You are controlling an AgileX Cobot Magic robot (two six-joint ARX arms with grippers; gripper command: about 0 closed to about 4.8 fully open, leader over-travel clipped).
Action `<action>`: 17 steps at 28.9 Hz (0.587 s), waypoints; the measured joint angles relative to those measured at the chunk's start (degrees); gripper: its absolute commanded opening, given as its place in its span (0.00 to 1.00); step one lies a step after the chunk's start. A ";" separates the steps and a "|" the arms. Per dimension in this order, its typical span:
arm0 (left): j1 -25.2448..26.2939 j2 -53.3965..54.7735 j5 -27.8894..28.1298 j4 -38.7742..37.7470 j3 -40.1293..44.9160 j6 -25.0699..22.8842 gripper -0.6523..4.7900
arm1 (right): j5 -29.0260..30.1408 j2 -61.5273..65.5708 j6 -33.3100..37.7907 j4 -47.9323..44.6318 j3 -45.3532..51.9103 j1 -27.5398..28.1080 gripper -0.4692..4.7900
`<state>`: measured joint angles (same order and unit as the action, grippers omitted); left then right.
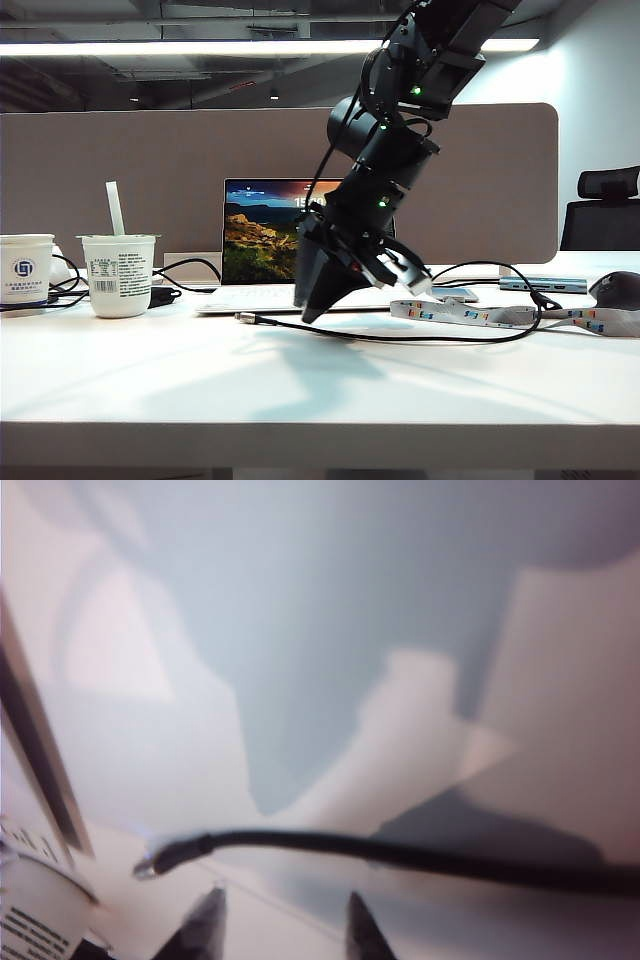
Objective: Pick up the black phone, pick up the charger plug, insert the charger plug into the phone's charging port, and finally place the connected phone back on the desk.
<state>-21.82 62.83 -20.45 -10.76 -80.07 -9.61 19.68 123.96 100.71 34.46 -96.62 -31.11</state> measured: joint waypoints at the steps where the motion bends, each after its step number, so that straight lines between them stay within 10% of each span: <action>1: 0.00 -0.07 0.00 0.00 0.00 0.00 0.11 | -0.48 0.00 0.02 -0.02 0.00 0.09 0.39; 17: 0.00 -0.66 0.00 -0.15 0.00 -0.07 0.11 | -2.36 0.81 1.68 1.46 -0.17 -0.07 0.37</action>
<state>-21.82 62.17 -20.45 -10.92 -80.07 -9.67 17.32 124.77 102.39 35.92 -96.79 -31.18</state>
